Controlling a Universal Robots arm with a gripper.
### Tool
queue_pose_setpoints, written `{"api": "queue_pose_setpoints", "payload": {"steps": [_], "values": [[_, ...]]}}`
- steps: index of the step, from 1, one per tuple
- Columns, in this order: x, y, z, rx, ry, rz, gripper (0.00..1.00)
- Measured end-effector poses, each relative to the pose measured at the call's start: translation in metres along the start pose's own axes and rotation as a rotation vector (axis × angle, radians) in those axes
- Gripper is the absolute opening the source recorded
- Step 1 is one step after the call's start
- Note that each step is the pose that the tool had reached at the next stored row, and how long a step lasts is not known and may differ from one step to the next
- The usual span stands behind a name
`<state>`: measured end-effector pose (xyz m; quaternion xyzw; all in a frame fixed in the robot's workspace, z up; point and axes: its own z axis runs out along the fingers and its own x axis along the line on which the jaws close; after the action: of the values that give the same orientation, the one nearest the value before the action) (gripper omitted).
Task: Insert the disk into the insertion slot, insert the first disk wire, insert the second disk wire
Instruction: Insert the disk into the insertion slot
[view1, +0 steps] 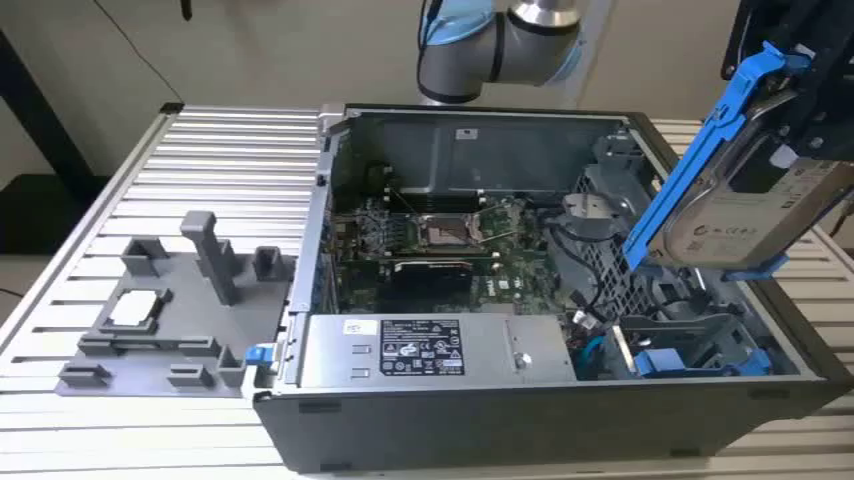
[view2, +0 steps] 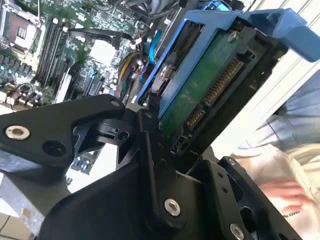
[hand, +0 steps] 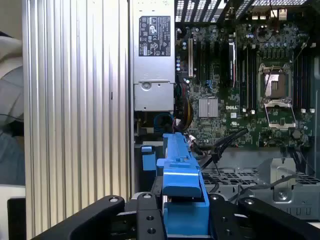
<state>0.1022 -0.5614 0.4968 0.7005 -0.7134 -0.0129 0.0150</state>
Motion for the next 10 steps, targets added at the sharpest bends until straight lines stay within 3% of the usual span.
{"api": "queue_pose_setpoints", "payload": {"steps": [10], "values": [[0.0,0.0,-0.0004,0.0,0.0002,0.0,0.33]]}}
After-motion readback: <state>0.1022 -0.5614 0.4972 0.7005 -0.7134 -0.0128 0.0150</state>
